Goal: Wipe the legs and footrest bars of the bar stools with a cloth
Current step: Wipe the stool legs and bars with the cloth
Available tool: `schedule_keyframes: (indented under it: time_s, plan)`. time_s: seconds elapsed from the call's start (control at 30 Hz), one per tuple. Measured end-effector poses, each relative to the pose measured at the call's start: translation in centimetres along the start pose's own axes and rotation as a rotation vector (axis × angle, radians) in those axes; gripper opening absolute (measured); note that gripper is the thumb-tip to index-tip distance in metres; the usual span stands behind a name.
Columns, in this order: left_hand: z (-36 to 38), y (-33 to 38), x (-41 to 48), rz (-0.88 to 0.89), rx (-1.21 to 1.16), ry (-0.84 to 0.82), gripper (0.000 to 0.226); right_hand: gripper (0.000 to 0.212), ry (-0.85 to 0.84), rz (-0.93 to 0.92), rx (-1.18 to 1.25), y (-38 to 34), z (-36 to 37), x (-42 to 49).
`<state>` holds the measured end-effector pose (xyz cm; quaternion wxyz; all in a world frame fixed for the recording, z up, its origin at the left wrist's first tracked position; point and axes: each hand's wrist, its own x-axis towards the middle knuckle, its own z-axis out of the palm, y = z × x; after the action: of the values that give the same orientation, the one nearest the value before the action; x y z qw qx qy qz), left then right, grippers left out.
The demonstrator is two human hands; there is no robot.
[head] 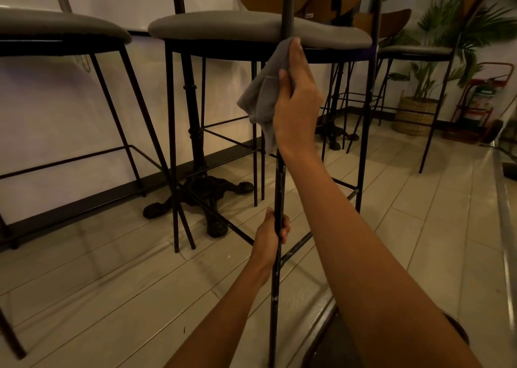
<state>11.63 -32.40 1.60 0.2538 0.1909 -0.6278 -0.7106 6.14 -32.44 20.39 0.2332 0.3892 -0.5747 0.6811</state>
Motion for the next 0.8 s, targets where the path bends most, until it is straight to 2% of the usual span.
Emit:
schedule_keyframes:
  time_s: [0.37, 0.63, 0.8]
  plan:
    - [-0.5, -0.3, 0.4, -0.007, -0.002, -0.046, 0.049, 0.044, -0.075, 0.015, -0.016, 1.6, -1.4, -3.0]
    - [-0.8, 0.0, 0.3, -0.006, 0.064, -0.078, 0.047, 0.046, -0.106, -0.113, -0.098, 3.2, -1.9, -3.9]
    - [-1.1, 0.6, 0.1, -0.143, 0.139, -0.039, 0.049, 0.046, -0.144, -0.064, -0.080, 4.6, -2.6, -7.3]
